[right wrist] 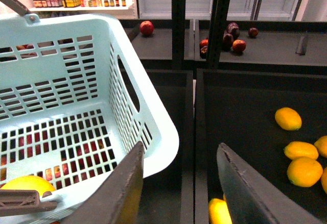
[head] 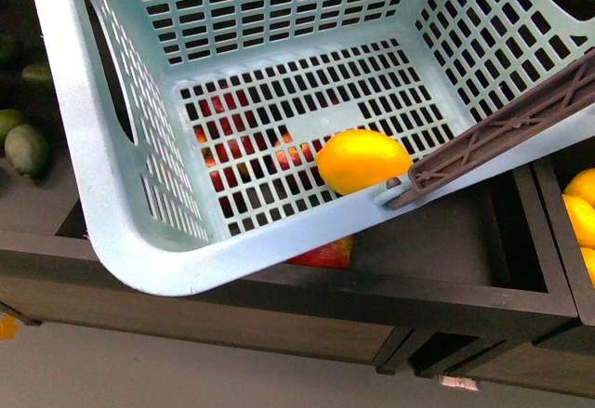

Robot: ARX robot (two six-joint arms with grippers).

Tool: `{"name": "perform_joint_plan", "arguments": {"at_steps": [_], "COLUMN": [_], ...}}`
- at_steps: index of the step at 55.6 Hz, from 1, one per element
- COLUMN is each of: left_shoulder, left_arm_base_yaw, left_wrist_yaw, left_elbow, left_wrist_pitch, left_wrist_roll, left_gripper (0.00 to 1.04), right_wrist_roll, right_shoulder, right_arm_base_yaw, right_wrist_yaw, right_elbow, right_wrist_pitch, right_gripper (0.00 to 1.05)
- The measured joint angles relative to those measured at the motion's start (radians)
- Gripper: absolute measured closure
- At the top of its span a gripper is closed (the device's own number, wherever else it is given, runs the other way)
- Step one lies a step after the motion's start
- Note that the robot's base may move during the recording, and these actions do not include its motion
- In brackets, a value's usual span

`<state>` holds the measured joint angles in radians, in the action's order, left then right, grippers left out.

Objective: Pick lemon and mango into basket

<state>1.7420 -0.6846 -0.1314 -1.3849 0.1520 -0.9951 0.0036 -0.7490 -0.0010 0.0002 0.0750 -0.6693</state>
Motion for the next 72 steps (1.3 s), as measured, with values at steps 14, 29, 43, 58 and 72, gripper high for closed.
{"name": "perform_joint_plan", "arguments": {"at_steps": [14,29,43,58,72], "left_shoulder": [0.0,0.0,-0.001,-0.001,-0.002], "left_arm_base_yaw": [-0.011,-0.01,-0.001,-0.003,-0.001], "left_wrist_yaw": [-0.003,-0.009,0.007,-0.006,0.003], "left_elbow": [0.0,0.0,0.0,0.0,0.0], "left_wrist_pitch": [0.0,0.0,0.0,0.0,0.0], "left_wrist_roll": [0.003,-0.004,-0.001,-0.001,0.002], "left_gripper": [1.0,1.0,1.0,1.0,1.0], "right_wrist_roll": [0.0,0.0,0.0,0.0,0.0], "right_shoulder": [0.002,0.004,0.004,0.003,0.004], "right_arm_base_yaw": [0.0,0.0,0.0,0.0,0.0], "right_wrist_yaw": [0.004,0.003,0.001,-0.001,0.0], "right_elbow": [0.0,-0.002,-0.003,-0.003,-0.003], "right_wrist_pitch": [0.0,0.002,0.002,0.002,0.002], "right_gripper": [0.07,0.09,0.09,0.09,0.09]}}
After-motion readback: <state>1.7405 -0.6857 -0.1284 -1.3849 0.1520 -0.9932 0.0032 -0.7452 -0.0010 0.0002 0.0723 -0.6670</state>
